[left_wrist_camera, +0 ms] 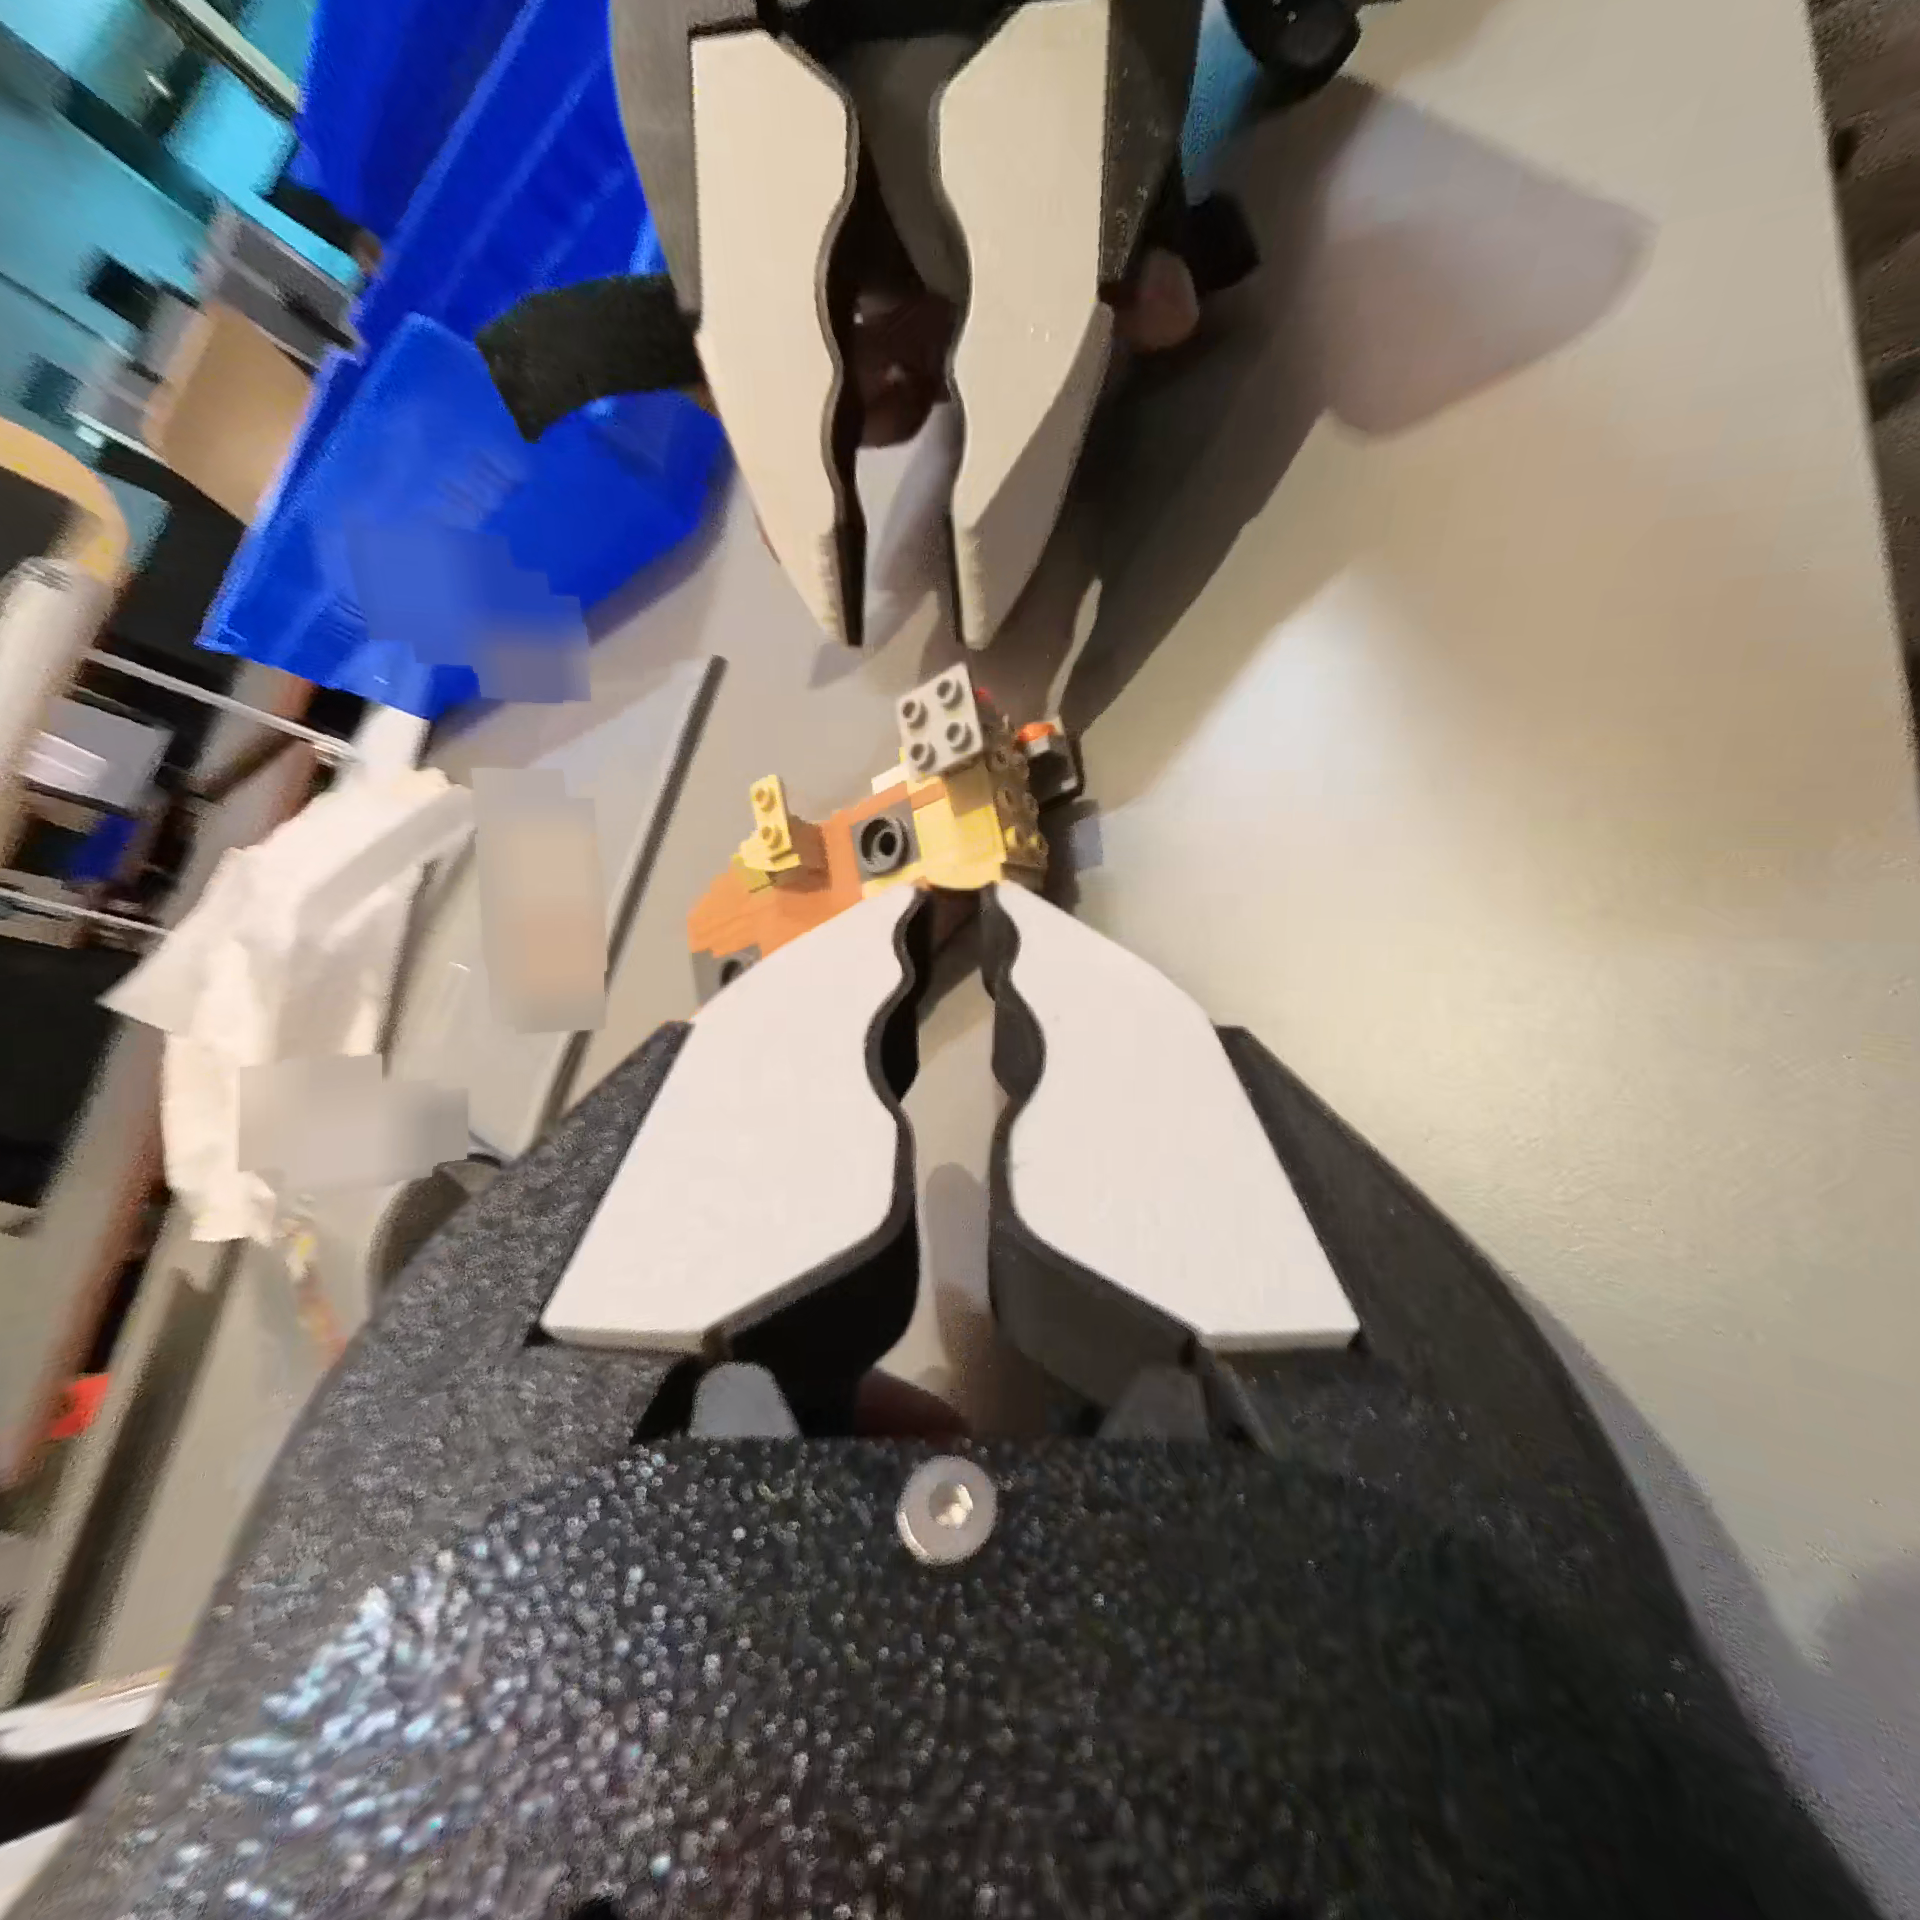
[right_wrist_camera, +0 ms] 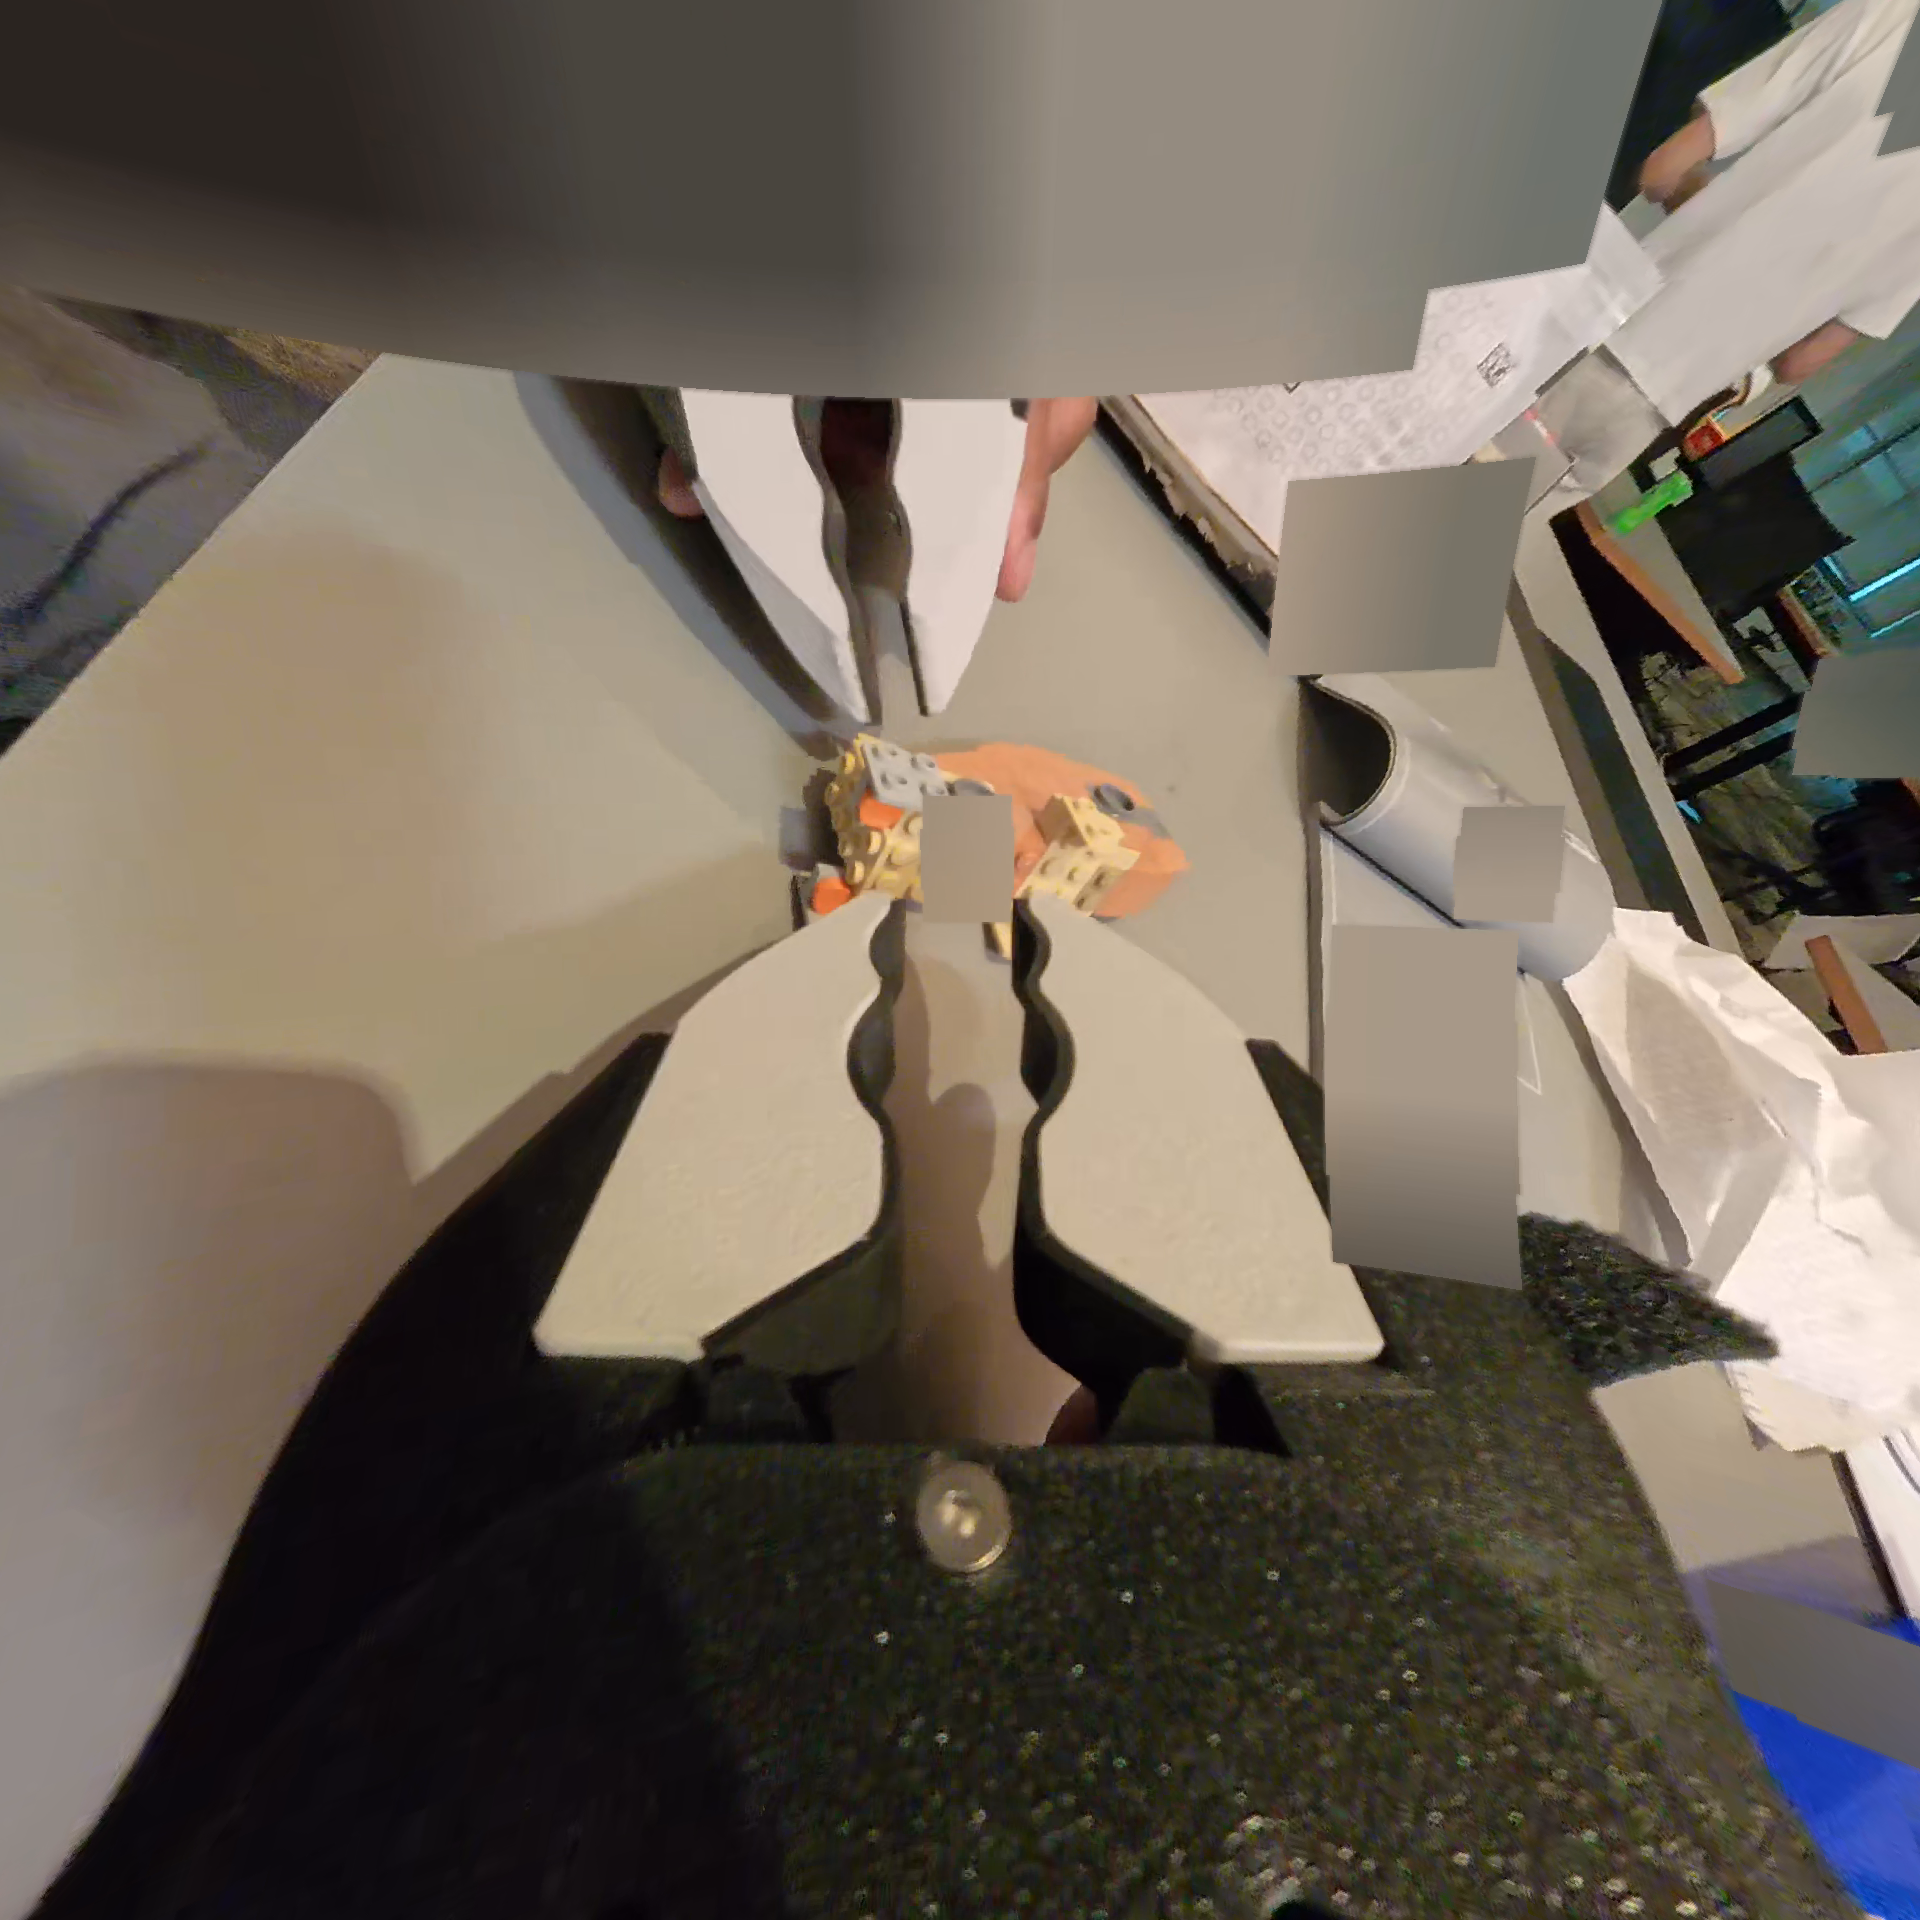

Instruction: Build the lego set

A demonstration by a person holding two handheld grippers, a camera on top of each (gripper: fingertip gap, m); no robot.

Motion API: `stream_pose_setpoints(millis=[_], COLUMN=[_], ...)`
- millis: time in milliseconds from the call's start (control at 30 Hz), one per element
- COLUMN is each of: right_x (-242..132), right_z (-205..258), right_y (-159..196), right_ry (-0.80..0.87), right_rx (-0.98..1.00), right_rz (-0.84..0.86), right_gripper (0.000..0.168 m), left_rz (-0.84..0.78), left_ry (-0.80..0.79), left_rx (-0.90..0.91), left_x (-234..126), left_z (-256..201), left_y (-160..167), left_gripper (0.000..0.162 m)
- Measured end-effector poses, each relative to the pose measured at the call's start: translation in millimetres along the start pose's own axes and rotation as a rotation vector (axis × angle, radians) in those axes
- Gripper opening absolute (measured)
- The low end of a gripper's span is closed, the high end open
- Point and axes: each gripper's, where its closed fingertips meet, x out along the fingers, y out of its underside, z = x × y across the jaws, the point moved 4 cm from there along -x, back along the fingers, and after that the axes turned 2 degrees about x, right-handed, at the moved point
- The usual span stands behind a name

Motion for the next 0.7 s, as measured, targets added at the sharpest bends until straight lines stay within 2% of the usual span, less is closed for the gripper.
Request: stream_pose_setpoints(millis=[300, 700], right_x=[6.6, 8.3], right_z=[-2.8, -3.5], right_y=[-0.3, -8.0], right_ry=[0.034, 0.029], right_rx=[-0.046, -0.085], right_rz=[0.001, -0.081], right_gripper=[0.017, 0.016], left_rz=[-0.021, -0.156], left_ry=[-0.078, -0.113], left_rx=[0.101, 0.178], left_x=[1.6, 6.8], left_z=[8.1, 9.3], left_y=[7.6, -8.8], left_gripper=[0.006, 0.014])
